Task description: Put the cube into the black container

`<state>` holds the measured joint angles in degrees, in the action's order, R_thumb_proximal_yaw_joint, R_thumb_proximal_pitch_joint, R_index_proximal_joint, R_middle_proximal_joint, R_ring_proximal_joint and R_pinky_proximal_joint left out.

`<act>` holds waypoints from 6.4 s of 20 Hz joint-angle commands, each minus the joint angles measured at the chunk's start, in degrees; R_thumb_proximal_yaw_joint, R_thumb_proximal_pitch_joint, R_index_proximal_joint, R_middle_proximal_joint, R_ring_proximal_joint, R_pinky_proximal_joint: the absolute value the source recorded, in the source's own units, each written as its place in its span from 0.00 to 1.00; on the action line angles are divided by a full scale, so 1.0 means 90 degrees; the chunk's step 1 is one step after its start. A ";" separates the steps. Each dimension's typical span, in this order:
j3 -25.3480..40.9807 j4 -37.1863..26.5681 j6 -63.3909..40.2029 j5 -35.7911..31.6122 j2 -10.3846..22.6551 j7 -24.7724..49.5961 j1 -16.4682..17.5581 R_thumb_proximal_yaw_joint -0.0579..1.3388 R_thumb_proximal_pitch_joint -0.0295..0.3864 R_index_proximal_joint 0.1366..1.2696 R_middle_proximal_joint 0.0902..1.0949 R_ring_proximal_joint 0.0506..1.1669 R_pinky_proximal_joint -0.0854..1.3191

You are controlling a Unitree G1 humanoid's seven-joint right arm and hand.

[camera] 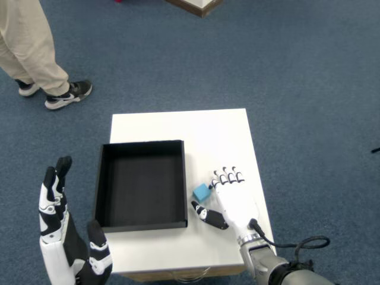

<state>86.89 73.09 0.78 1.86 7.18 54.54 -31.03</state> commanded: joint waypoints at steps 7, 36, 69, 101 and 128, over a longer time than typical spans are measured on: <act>-0.0038 -0.0120 0.0082 -0.0058 0.0037 0.0303 -0.0222 0.26 0.24 0.42 0.13 0.09 0.08; 0.0001 -0.0237 0.0095 0.0140 0.0013 0.0513 -0.0222 0.43 0.35 0.55 0.19 0.14 0.16; -0.0173 0.0025 -0.1671 0.0062 0.0116 0.3570 -0.0276 0.88 0.44 0.88 0.36 0.21 0.18; -0.1026 -0.2498 -0.0438 0.1974 0.0229 0.3364 -0.1454 0.91 0.44 0.89 0.33 0.20 0.14; -0.0308 -0.1597 0.0492 0.1410 0.0065 0.0503 -0.1485 0.44 0.42 0.45 0.14 0.10 0.12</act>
<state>85.18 59.89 4.14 13.98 7.54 57.86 -41.39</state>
